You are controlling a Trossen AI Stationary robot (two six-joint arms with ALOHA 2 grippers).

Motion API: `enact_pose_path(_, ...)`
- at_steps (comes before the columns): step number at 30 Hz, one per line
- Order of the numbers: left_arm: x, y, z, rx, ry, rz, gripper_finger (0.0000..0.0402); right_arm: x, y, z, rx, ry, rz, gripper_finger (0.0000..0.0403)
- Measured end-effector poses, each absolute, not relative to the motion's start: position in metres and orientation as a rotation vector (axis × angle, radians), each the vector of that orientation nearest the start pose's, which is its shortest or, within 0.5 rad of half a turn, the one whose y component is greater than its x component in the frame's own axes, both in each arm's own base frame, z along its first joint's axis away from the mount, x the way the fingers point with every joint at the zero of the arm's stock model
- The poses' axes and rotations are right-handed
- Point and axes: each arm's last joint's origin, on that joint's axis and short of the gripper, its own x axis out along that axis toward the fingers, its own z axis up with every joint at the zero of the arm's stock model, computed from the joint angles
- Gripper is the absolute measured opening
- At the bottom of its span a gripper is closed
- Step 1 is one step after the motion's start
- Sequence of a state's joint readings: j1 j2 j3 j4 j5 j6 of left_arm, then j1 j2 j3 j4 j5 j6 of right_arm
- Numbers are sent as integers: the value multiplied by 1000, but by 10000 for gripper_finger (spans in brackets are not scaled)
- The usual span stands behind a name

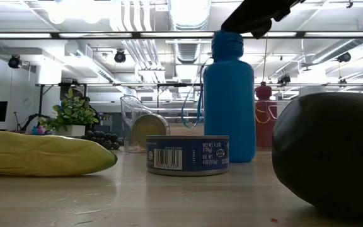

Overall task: Pick & Place Food Item
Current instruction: Put the blue water bottle into the right transparent bin

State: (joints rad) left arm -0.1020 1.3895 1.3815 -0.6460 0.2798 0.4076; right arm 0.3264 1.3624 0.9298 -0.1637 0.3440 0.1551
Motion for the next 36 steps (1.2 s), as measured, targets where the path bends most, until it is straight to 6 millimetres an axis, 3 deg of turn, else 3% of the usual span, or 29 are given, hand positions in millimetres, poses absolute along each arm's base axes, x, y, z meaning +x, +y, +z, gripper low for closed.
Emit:
enact_pose_path(14, 291, -38, 363, 332, 570, -496, 97, 279, 84, 260, -46, 562, -56, 67)
enact_pose_path(30, 291, -38, 363, 332, 570, -496, 97, 279, 84, 259, -50, 568, -54, 113)
enact_pose_path(36, 291, -38, 363, 332, 570, -496, 97, 279, 84, 259, -51, 567, -54, 89)
